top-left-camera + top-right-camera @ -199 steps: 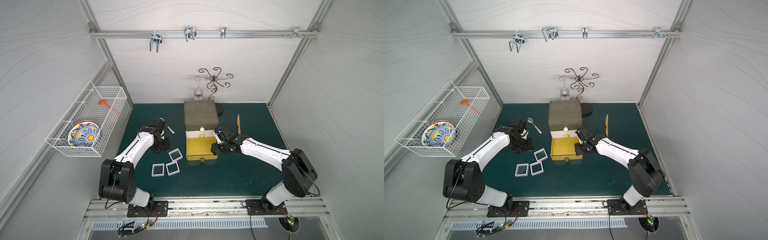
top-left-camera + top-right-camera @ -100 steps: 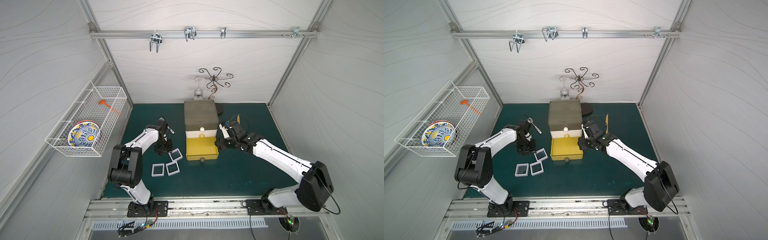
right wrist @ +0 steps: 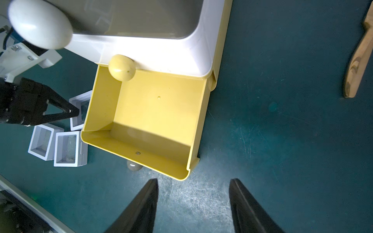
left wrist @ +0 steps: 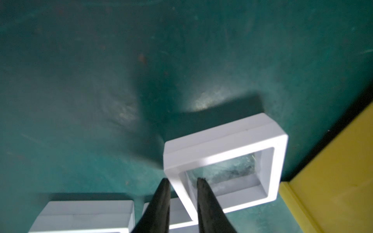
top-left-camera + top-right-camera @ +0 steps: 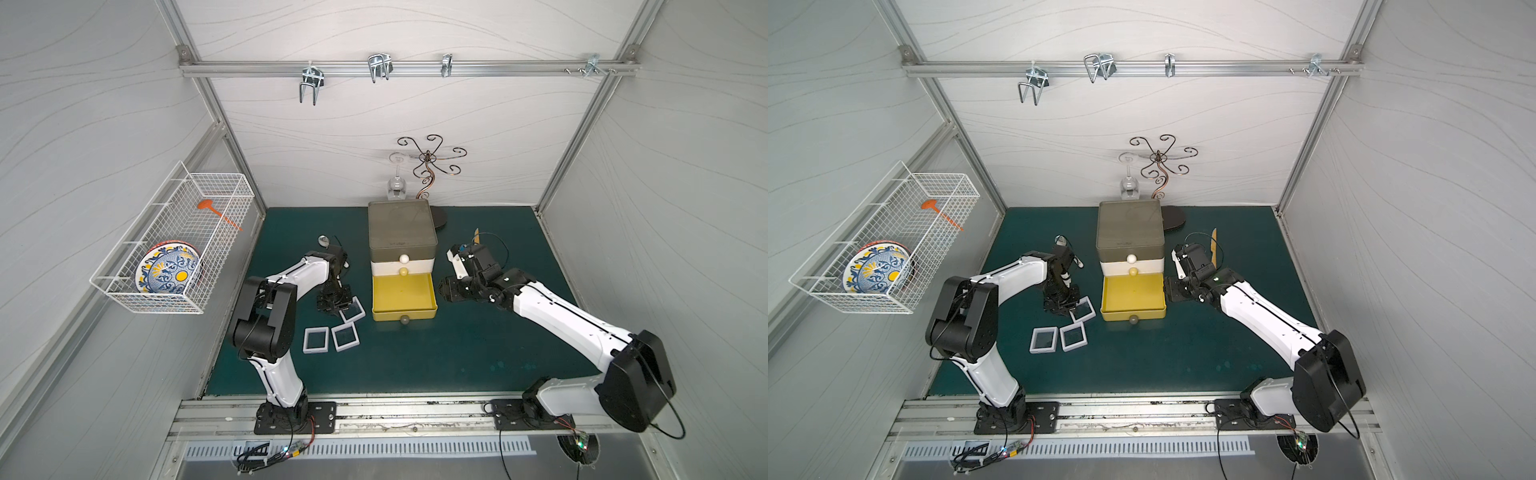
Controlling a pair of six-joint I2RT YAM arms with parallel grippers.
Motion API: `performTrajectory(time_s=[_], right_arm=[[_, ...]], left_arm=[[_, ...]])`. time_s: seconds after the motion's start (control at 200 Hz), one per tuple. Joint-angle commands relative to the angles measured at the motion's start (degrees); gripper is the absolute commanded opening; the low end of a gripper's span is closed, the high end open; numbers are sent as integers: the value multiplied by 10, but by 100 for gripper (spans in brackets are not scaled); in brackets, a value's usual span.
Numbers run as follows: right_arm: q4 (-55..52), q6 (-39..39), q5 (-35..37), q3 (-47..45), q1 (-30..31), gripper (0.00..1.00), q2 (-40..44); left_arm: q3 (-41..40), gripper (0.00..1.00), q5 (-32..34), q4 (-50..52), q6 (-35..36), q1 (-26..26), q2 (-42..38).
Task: Place the brooch boxes into the drawer by color
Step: Pick up the brooch box from the center of the board, then place the brooch box in the drawer.
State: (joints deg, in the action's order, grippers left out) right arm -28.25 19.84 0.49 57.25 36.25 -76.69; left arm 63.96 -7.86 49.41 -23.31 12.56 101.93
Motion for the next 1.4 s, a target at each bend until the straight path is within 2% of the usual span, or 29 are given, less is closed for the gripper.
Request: performTrajectory(time_s=[0.0, 0.13, 0.295, 0.415, 0.545, 0.66, 0.976, 1.396], right_arm=[[-9, -10, -8, -8, -7, 61, 16], [-9, -10, -6, -10, -9, 61, 20], [-8, -10, -6, -11, -11, 61, 22], [-7, -10, -7, -10, -11, 61, 24], [-3, -9, -5, -10, -11, 61, 31], [3, -7, -6, -9, -11, 61, 30], [2, -2, -5, -11, -10, 61, 27], [-2, -1, 3, -20, -11, 61, 34]], left_arm=[[20, 18, 15, -2, -4, 5, 9], [20, 0, 21, 2, -4, 6, 10], [29, 0, 32, 12, -2, 7, 2], [42, 0, 45, 24, -4, 7, -45], [76, 0, 20, 34, -2, 13, -113], [118, 0, 0, 48, -1, 38, -139], [144, 0, -5, 23, -28, 134, -114], [136, 0, 9, -18, -40, 173, -54]])
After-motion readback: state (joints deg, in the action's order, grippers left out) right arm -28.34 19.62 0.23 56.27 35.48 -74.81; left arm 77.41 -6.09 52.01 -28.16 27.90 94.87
